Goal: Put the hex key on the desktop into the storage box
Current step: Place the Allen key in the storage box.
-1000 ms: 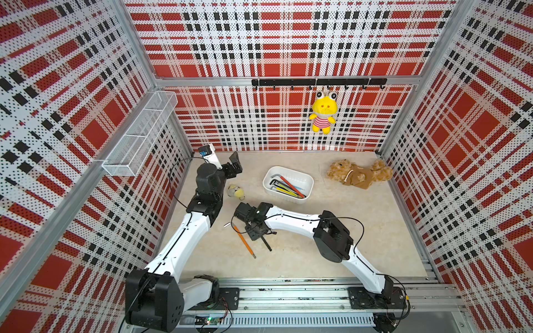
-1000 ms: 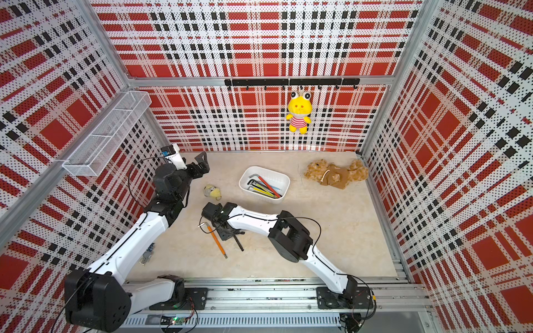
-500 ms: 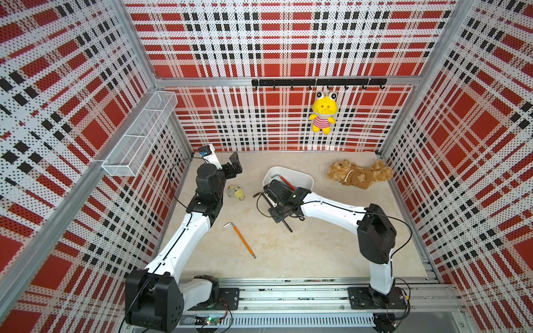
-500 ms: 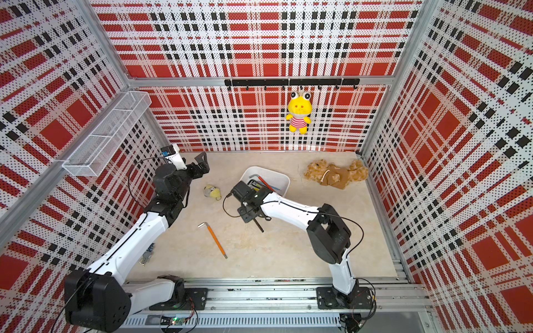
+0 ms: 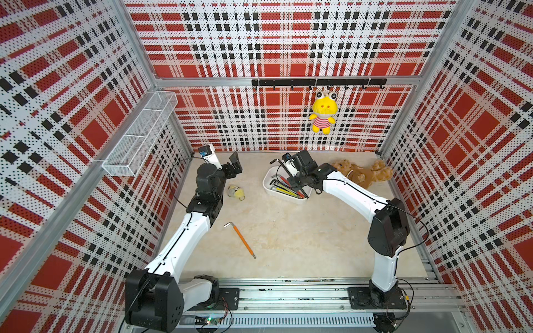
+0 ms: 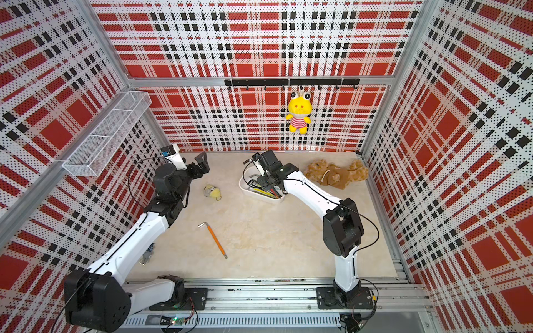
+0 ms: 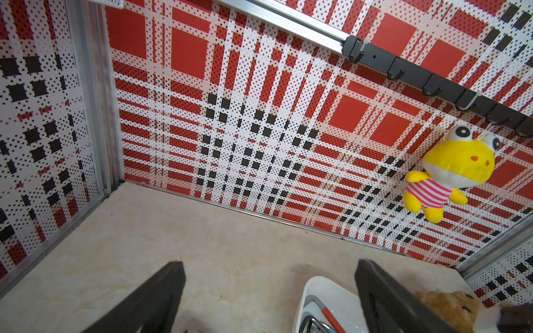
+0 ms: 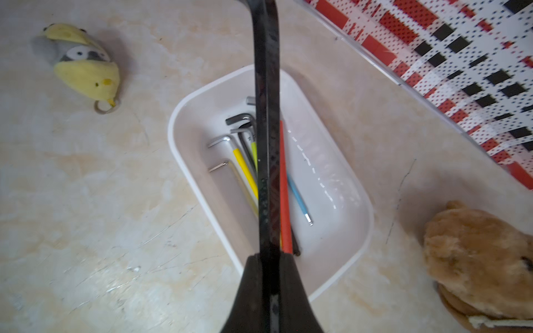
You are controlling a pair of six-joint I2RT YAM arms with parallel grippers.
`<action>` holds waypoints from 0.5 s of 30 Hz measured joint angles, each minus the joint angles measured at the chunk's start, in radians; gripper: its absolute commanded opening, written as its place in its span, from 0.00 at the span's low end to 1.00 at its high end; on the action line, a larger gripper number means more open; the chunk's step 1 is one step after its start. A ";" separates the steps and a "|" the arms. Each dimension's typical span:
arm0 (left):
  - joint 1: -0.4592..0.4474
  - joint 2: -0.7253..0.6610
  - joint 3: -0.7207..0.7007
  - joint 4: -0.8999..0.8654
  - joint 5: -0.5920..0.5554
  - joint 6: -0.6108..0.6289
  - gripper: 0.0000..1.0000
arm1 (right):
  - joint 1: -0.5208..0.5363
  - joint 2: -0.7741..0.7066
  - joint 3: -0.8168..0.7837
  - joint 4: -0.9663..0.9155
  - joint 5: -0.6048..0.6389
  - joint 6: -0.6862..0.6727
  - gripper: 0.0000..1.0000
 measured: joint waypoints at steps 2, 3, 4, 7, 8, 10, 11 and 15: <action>0.000 0.000 0.000 0.000 0.000 0.000 0.99 | -0.013 0.042 0.052 0.010 0.000 -0.024 0.00; 0.000 0.000 0.000 0.000 -0.001 0.000 0.99 | -0.015 0.062 0.072 0.014 -0.001 -0.032 0.00; 0.000 0.000 0.000 0.000 -0.003 0.000 0.99 | -0.017 0.089 0.097 0.016 -0.002 -0.040 0.00; 0.000 0.000 0.000 0.000 -0.008 0.000 0.99 | -0.021 0.175 0.167 0.014 -0.009 -0.055 0.00; -0.002 0.000 0.000 0.000 -0.008 0.001 0.99 | -0.024 0.203 0.187 0.011 -0.011 -0.059 0.00; -0.003 0.000 0.000 0.000 -0.011 0.001 0.99 | -0.024 0.252 0.214 0.002 -0.017 -0.064 0.00; -0.003 0.000 0.000 0.000 -0.011 0.001 0.99 | -0.025 0.275 0.227 -0.005 -0.019 -0.066 0.00; -0.005 0.000 0.000 0.000 -0.013 0.003 0.99 | -0.027 0.343 0.263 -0.040 -0.031 -0.066 0.00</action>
